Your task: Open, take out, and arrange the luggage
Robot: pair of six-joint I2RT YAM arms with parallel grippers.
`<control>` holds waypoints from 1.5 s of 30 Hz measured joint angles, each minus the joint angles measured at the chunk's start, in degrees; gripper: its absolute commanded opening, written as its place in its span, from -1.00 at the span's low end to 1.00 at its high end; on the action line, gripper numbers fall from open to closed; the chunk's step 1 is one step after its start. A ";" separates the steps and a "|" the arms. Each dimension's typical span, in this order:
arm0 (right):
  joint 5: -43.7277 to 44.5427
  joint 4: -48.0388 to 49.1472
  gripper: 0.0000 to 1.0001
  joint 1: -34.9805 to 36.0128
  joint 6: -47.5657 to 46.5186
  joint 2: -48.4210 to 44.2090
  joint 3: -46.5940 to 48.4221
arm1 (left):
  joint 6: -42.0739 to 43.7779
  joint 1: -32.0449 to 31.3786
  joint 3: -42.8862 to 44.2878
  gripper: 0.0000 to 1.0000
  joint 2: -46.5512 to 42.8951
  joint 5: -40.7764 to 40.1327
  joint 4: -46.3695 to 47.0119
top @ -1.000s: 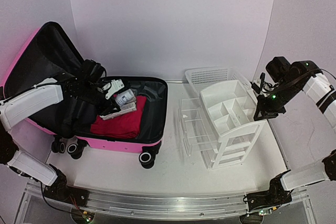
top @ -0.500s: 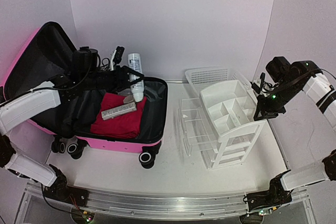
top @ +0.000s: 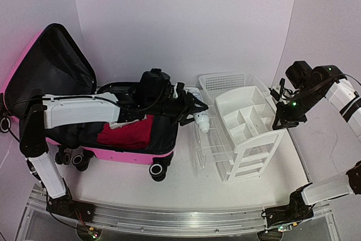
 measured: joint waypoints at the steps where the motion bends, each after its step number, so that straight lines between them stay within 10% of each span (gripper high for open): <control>1: -0.02 0.00 -1.00 0.00 0.02 0.00 -0.02 | -0.57 -0.46 0.50 -0.50 0.85 -0.52 -0.02; 16: -0.17 -0.07 -1.00 0.00 0.46 -0.42 -0.04 | -2.95 -3.87 6.36 0.24 9.42 -3.28 0.85; 30: 0.33 -0.33 -1.00 -0.17 1.05 -0.76 -0.04 | 9.84 -3.85 4.22 0.32 2.16 -3.65 0.98; 36: 0.37 -0.37 -1.00 -0.17 1.03 -0.87 -0.04 | 23.10 -3.41 0.92 0.50 -5.95 -3.37 -2.16; 45: 0.44 -0.46 -1.00 -0.17 0.87 -1.25 -0.28 | 63.58 0.72 5.95 0.67 -11.19 -15.63 -33.92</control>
